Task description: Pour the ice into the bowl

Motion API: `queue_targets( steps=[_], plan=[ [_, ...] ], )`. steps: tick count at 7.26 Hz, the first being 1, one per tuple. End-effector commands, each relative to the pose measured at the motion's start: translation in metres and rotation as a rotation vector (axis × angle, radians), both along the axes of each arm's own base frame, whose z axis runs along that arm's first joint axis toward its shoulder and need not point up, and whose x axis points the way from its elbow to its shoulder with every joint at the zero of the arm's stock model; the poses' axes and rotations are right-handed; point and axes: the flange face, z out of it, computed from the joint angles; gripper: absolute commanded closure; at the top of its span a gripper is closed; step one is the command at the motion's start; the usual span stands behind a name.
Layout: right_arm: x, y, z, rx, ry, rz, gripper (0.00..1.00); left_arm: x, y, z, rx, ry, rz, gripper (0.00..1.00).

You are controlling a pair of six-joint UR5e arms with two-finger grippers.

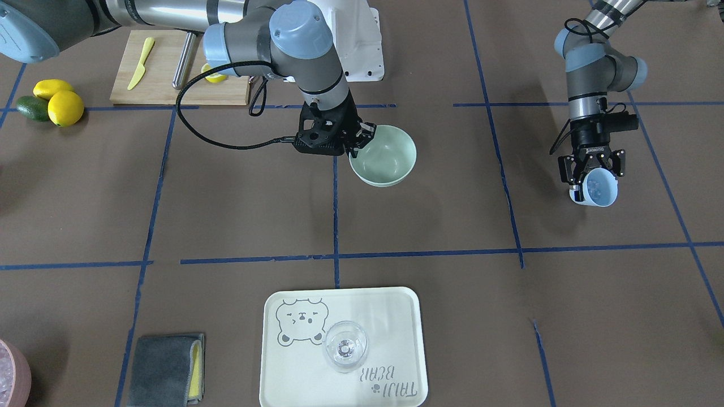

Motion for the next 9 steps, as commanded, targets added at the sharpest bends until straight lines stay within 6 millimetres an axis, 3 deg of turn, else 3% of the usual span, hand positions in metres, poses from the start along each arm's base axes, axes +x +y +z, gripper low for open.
queue_targets(
  steps=[1, 2, 3, 5, 6, 7, 8, 9],
  plan=[
    [-0.009, 0.010, 0.000, -0.005, 0.004, 0.011, 1.00, -0.005, -0.011, -0.018, 0.036, -0.005, 0.013, 1.00],
    [-0.027, 0.018, 0.000, -0.003, 0.021, 0.022, 1.00, -0.030, -0.031, -0.053, 0.102, -0.079, 0.036, 1.00],
    [-0.061, 0.014, -0.013, -0.001, 0.053, 0.027, 1.00, -0.039, -0.035, -0.077, 0.132, -0.064, 0.029, 1.00],
    [-0.107, 0.008, -0.023, 0.004, 0.114, 0.035, 1.00, -0.045, -0.033, -0.105, 0.163, -0.019, 0.022, 1.00],
    [-0.115, 0.007, -0.028, 0.005, 0.123, 0.033, 1.00, -0.048, -0.031, -0.115, 0.174, -0.004, 0.019, 1.00],
    [-0.116, 0.006, -0.030, 0.008, 0.119, 0.034, 0.91, -0.048, -0.031, -0.121, 0.180, 0.004, 0.019, 1.00],
    [-0.115, 0.005, -0.033, 0.020, 0.088, 0.037, 0.31, -0.047, -0.031, -0.139, 0.197, 0.033, 0.020, 1.00],
    [-0.112, 0.005, -0.041, 0.030, 0.055, 0.042, 0.00, -0.049, -0.028, -0.153, 0.215, 0.065, 0.029, 1.00]
  ],
)
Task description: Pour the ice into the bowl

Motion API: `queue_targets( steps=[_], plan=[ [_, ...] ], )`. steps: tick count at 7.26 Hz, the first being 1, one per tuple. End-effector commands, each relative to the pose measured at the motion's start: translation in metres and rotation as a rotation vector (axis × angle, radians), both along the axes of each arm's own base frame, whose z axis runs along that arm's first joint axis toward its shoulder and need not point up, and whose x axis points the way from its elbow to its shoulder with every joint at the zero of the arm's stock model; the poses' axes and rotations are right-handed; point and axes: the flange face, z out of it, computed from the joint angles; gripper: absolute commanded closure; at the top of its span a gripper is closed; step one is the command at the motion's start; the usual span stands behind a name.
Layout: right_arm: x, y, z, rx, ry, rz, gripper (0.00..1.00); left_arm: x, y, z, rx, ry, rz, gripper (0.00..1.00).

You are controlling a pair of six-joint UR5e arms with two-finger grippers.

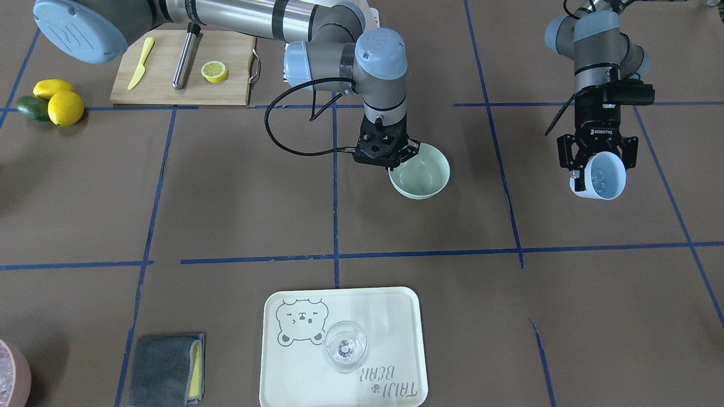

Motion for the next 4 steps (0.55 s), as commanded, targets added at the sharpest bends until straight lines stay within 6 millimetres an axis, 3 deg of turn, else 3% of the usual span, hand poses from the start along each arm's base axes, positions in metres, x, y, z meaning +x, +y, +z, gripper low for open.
queue_targets(
  steps=[1, 2, 3, 4],
  plan=[
    [0.013, -0.010, -0.015, 0.022, -0.055, 0.016, 0.00, 0.012, 0.007, -0.019, 0.007, 0.023, 0.104, 1.00],
    [0.029, -0.022, -0.018, 0.025, -0.067, 0.034, 0.00, 0.020, 0.005, -0.032, 0.034, 0.020, 0.125, 1.00],
    [0.054, -0.035, -0.016, 0.023, -0.086, 0.049, 0.00, 0.040, 0.009, -0.049, 0.054, 0.048, 0.152, 1.00],
    [0.088, -0.040, 0.004, 0.010, -0.109, 0.044, 0.00, 0.063, 0.017, -0.065, 0.076, 0.069, 0.174, 1.00]
  ],
)
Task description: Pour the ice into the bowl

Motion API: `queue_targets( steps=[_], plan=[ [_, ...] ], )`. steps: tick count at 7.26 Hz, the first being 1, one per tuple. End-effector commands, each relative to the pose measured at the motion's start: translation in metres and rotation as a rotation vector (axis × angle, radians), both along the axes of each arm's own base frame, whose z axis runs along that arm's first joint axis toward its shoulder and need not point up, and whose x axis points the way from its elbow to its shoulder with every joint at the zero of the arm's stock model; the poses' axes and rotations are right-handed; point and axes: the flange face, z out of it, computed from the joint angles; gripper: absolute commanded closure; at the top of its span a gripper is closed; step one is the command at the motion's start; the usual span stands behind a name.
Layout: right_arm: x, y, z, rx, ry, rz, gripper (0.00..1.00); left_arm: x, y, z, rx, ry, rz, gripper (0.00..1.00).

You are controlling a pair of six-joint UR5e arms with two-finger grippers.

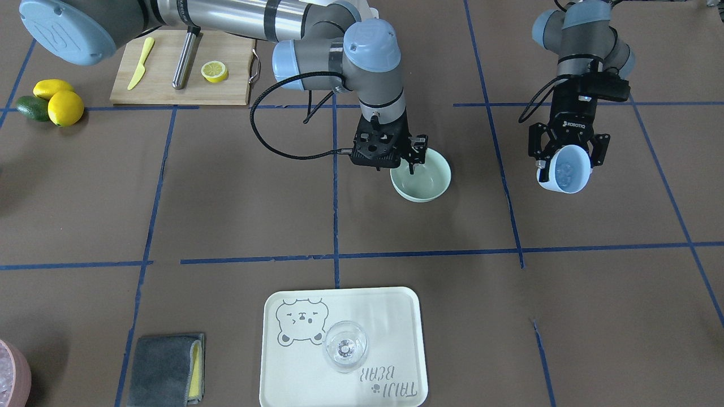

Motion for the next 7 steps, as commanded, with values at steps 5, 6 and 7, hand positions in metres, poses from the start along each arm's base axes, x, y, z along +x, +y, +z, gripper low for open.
queue_targets(
  steps=[5, 6, 7],
  plan=[
    [0.139, -0.001, 0.119, 0.040, -0.005, -0.040, 0.00, 0.101, 0.073, -0.047, 0.211, -0.502, -0.130, 1.00],
    [0.142, -0.002, 0.123, 0.034, -0.008, -0.047, 0.00, 0.101, 0.080, -0.046, 0.271, -0.701, -0.180, 1.00],
    [0.142, -0.003, 0.125, 0.032, -0.005, -0.047, 0.00, 0.107, 0.088, -0.054, 0.311, -0.833, -0.218, 1.00]
  ],
)
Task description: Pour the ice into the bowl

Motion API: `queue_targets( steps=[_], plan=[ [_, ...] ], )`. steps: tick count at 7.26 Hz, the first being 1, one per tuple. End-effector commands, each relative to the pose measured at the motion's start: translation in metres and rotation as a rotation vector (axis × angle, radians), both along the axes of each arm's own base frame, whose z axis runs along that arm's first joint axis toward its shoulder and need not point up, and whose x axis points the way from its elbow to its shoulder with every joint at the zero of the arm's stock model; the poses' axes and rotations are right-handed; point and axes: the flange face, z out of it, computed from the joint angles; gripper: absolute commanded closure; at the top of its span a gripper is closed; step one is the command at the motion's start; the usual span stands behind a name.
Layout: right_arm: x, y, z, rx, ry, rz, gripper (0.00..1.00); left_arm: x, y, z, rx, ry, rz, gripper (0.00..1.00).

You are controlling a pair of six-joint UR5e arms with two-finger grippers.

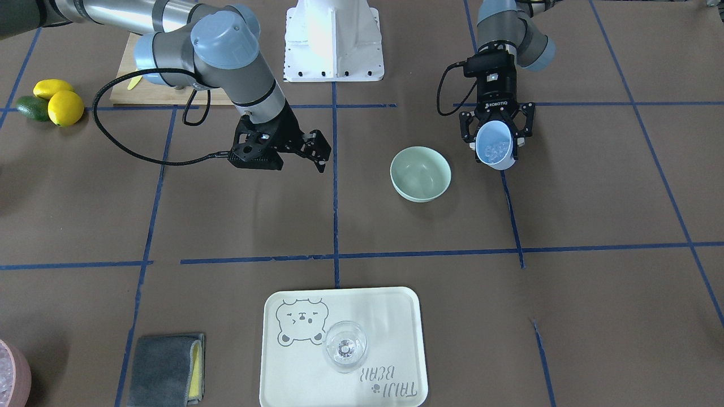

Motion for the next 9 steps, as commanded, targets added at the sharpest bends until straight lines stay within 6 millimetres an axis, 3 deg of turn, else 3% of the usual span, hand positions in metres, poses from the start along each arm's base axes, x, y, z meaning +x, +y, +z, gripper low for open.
queue_targets(
  steps=[1, 2, 3, 9],
  plan=[
    [0.003, -0.001, 0.006, -0.003, 0.002, -0.005, 0.00, 0.025, 0.022, -0.016, 0.071, -0.237, -0.063, 1.00],
    [0.004, -0.002, 0.008, -0.003, 0.004, -0.004, 0.00, 0.053, 0.026, -0.032, 0.085, -0.295, -0.086, 1.00],
    [0.006, -0.004, 0.008, -0.003, 0.005, 0.002, 0.00, 0.068, 0.036, -0.037, 0.104, -0.410, -0.096, 1.00],
    [0.016, -0.016, 0.006, -0.002, 0.001, 0.022, 0.00, 0.073, 0.036, -0.018, 0.151, -0.926, -0.105, 1.00]
  ],
)
